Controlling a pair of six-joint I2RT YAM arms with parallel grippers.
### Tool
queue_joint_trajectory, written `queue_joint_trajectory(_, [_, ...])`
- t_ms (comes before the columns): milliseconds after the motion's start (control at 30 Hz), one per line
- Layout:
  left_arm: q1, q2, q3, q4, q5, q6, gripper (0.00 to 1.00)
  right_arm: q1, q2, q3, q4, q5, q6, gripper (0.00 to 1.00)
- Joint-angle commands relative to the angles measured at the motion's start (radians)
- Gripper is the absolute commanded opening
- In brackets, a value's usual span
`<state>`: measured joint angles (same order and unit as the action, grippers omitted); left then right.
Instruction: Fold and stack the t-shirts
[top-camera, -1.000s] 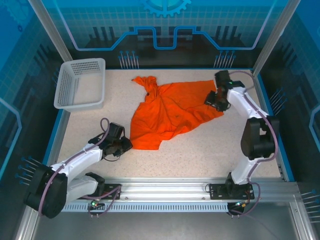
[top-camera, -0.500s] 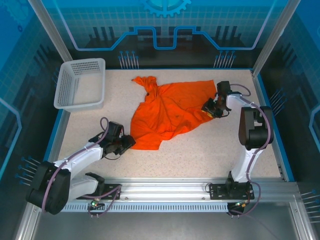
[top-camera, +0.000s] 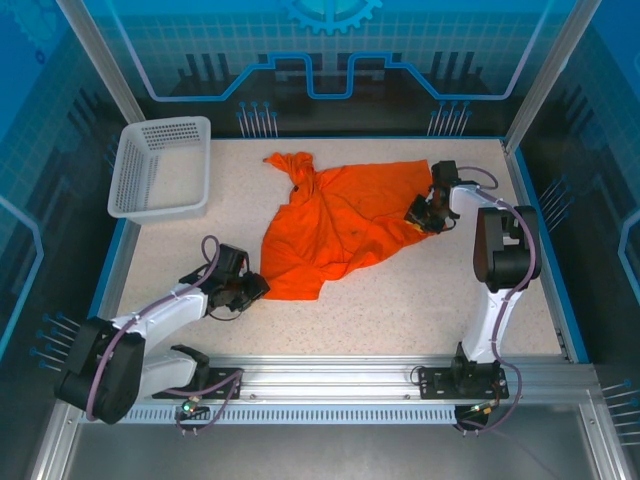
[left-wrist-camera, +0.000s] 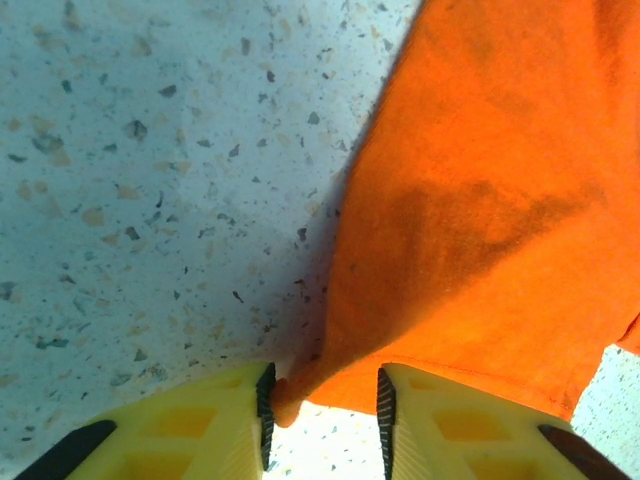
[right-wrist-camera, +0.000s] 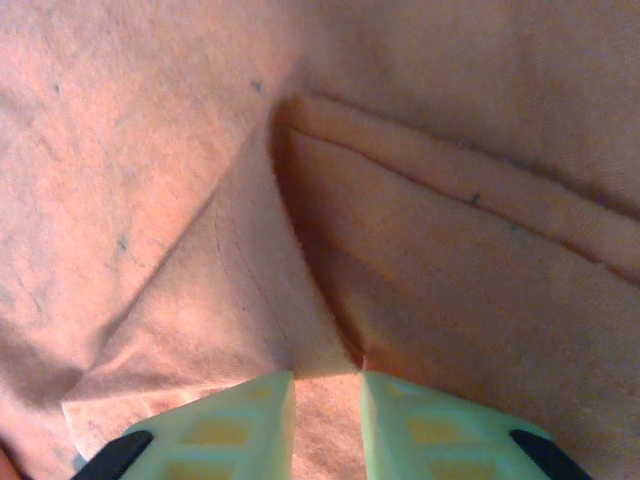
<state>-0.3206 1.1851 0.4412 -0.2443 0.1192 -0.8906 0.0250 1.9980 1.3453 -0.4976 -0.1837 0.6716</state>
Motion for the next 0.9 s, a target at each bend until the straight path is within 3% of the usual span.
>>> queue_joint_trajectory(0, [0.009,0.017,-0.013,0.019,0.014,0.007,0.31,-0.005,0.021,0.035,-0.015,0.013,0.008,0.21])
queue_joint_trajectory(433, [0.009,0.016,-0.001,-0.007,-0.018,0.039,0.36,-0.008,0.056,0.088,-0.059,0.044,0.014,0.19])
queue_joint_trajectory(700, [0.008,0.012,-0.001,-0.01,-0.019,0.045,0.4,-0.008,0.056,0.094,-0.069,0.044,0.003,0.32])
queue_joint_trajectory(867, [0.008,0.019,0.001,-0.006,-0.019,0.046,0.41,-0.008,0.058,0.091,-0.069,0.056,0.005,0.33])
